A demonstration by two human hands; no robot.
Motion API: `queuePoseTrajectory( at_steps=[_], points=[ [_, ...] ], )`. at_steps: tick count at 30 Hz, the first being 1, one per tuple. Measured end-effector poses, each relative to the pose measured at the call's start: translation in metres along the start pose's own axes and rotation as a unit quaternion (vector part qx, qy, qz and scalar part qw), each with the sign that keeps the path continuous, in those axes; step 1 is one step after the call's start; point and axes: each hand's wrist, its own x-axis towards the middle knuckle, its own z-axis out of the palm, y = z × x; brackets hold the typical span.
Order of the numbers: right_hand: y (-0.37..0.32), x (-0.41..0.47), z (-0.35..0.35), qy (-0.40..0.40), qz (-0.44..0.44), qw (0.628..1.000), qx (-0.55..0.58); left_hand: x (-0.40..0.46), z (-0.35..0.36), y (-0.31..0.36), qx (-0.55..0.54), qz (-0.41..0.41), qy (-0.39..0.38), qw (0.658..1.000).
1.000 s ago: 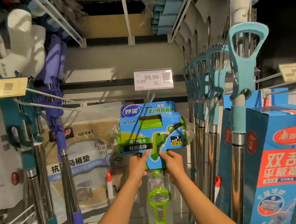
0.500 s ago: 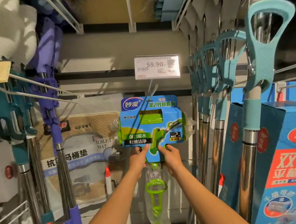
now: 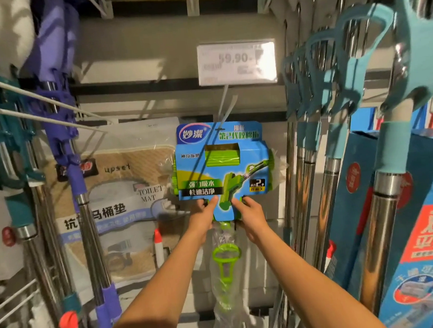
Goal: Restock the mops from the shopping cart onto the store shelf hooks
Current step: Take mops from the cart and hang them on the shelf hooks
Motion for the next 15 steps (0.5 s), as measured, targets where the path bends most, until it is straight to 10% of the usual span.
queuePoseTrajectory(
  at_steps=[15],
  points=[
    [0.009,0.008,-0.006,-0.013,-0.004,0.999,-0.037,0.014,0.004,-0.016,0.019,-0.031,0.006,0.999]
  ],
)
